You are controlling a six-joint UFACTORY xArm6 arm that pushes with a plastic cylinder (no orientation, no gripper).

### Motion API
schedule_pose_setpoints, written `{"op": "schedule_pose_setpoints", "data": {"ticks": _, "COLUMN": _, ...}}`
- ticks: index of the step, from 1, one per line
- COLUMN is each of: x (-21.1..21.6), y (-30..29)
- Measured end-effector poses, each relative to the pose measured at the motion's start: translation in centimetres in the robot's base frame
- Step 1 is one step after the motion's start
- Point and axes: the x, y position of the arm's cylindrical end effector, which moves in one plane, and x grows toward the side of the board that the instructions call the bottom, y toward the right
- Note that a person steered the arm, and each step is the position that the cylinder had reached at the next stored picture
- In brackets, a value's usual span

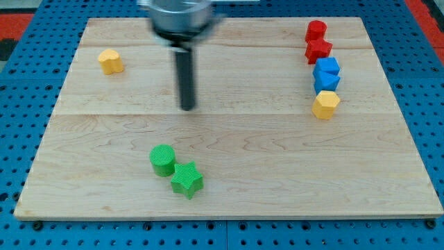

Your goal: Move the yellow heart to the bottom left of the yellow hexagon

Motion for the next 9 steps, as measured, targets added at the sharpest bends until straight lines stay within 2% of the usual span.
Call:
{"op": "schedule_pose_setpoints", "data": {"ticks": 1, "x": -2.8, "y": -13.7}}
{"op": "schedule_pose_setpoints", "data": {"ticks": 2, "x": -8.1, "y": -19.5}}
{"op": "schedule_pose_setpoints", "data": {"ticks": 3, "x": -10.5, "y": -14.8}}
{"op": "schedule_pose_setpoints", "data": {"ticks": 4, "x": -7.4, "y": -5.8}}
{"op": "schedule_pose_setpoints", "data": {"ticks": 5, "x": -6.2, "y": -2.6}}
{"op": "schedule_pose_setpoints", "data": {"ticks": 6, "x": -9.8, "y": -6.6}}
{"op": "schedule_pose_setpoints", "data": {"ticks": 7, "x": -9.4, "y": -0.1}}
{"op": "schedule_pose_setpoints", "data": {"ticks": 8, "x": -1.9, "y": 8.2}}
{"op": "schedule_pose_setpoints", "data": {"ticks": 9, "x": 0.1, "y": 13.0}}
